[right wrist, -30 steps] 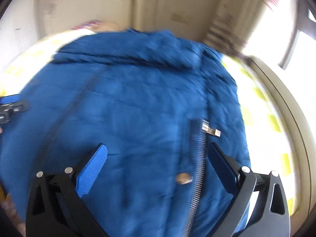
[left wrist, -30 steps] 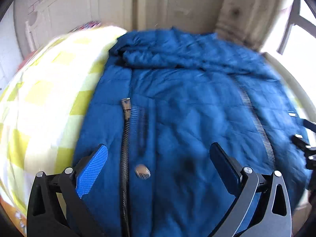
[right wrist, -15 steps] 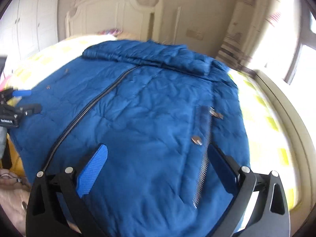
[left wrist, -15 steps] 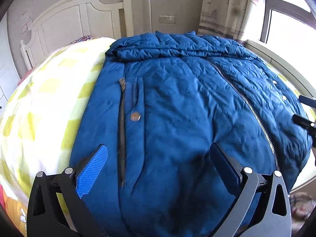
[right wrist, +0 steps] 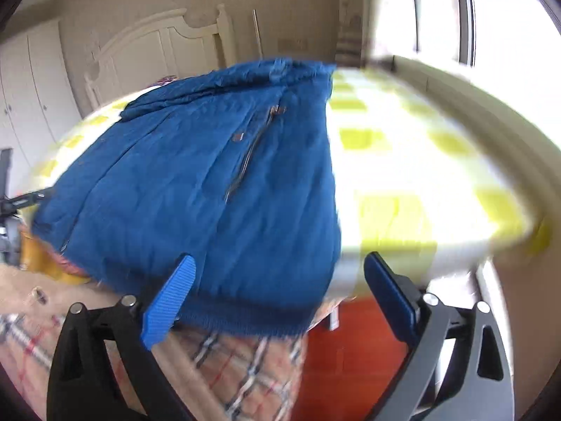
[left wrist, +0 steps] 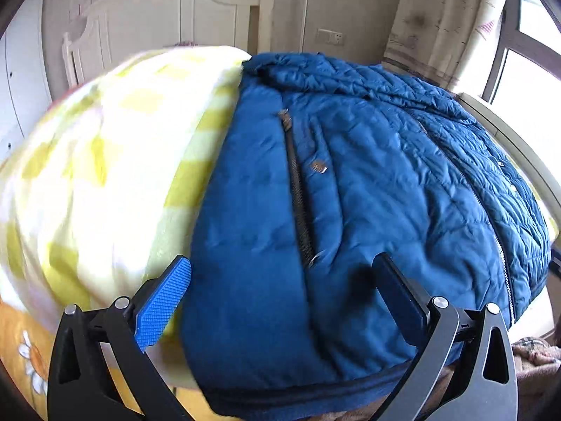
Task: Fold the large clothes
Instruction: 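Hold the ribbed hem in both grippers and lift the jacket off the bed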
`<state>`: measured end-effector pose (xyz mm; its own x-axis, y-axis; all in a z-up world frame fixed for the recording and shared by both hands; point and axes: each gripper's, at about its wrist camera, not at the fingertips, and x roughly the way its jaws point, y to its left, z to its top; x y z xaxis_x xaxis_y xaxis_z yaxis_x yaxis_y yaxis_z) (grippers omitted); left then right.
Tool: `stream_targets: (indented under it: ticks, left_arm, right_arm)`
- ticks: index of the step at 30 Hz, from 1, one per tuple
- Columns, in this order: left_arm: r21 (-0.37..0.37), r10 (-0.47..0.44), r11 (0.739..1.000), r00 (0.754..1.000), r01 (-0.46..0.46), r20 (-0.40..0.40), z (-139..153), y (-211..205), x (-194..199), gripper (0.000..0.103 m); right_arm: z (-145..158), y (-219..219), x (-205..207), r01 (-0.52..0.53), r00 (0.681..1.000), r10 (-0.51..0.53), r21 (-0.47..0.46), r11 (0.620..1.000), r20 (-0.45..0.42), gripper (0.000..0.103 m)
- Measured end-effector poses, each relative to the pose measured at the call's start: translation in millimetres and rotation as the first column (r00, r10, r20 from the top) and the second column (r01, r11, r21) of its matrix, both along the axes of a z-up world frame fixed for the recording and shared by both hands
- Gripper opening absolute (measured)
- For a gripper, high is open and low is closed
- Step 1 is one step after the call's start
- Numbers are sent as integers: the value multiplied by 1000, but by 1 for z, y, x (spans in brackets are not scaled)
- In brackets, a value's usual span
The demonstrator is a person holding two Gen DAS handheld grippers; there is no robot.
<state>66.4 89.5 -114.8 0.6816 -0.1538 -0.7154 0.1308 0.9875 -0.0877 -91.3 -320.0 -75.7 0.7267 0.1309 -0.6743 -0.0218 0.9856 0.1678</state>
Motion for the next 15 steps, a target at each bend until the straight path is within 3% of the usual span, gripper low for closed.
stream_targets:
  ticks: [5,6,8,9,11,14,15]
  left_arm:
    - [-14,-48,999,999,48,11,-3,2,-7,95]
    - [-32,-58,998,998,59,12,-1,4,-9,89]
    - [-49,-79,996,997,79,15,2,7,-15,64]
    - [-53,-76,996,997,77,20,3,10,-19,59]
    - [-60,-57,996,998,59,34,7,16,-25,39]
    - [-74,-42,996,998,45,39,6,24,-28,36]
    - [-75,-30,997,999,33,41,4,26,-27,36]
  right_arm:
    - [-19,-5,2,-40,999,40,132,990,9,89]
    - [-22,-6,6,-28,1000,28,149,988,3,79]
    - [-23,-4,8,-9,1000,10,146,989,-6,65]
    - [-19,-3,6,-24,1000,24,137,990,3,50]
    - [-14,-1,-1,-21,1000,20,86,996,4,33]
    - [-3,-3,-11,-52,998,47,99,994,50,31]
    - [-4,-6,-11,-49,998,43,111,993,49,34]
